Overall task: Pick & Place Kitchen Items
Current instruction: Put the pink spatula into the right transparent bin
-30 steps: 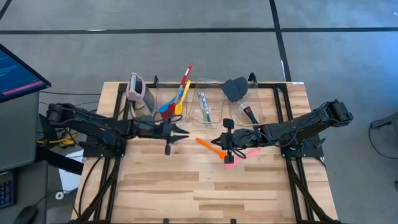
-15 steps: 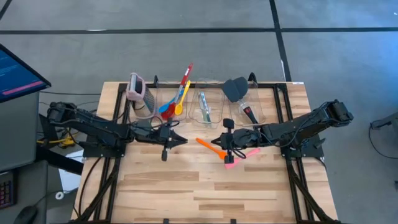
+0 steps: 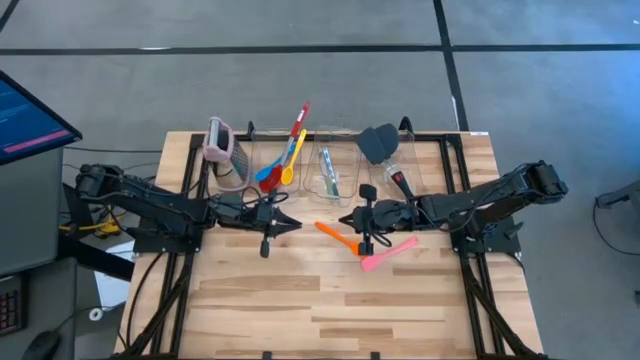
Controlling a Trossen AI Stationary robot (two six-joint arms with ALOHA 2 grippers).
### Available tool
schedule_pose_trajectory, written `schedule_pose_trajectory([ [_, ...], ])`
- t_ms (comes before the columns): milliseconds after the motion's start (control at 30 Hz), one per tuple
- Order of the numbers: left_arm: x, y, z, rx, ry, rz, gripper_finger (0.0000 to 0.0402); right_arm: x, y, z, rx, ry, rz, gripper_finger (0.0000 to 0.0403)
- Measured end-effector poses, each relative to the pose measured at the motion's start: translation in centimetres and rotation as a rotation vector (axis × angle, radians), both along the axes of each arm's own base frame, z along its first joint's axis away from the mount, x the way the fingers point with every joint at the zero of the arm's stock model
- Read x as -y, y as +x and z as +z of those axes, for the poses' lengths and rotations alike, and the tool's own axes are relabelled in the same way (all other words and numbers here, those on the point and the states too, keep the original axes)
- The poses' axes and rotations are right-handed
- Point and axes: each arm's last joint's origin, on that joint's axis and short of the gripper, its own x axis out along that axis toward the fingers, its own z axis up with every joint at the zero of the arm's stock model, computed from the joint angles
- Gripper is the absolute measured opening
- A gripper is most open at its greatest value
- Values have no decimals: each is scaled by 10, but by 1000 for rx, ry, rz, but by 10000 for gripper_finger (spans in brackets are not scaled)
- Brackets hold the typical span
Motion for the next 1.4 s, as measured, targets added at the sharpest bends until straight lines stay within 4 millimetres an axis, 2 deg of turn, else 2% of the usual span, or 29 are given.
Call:
schedule_pose_trajectory([
  [400,0,0,1,6,-60,4,17,-1,0,0,2,13,-4,1],
  [600,6,0,7,70,-91,-19,17,1,-1,-1,-6,35,-25,1],
  [767,15,-1,9,88,-97,-58,17,-1,-10,-13,-148,91,-78,1],
  [1000,26,-3,10,96,-101,-31,17,-20,-33,-29,-367,153,-121,0],
  [1200,31,-1,3,72,-96,-27,17,-48,-46,-33,-433,256,-82,0],
  [1400,31,1,-2,47,-115,-20,17,-65,-61,-36,-475,353,-203,0],
])
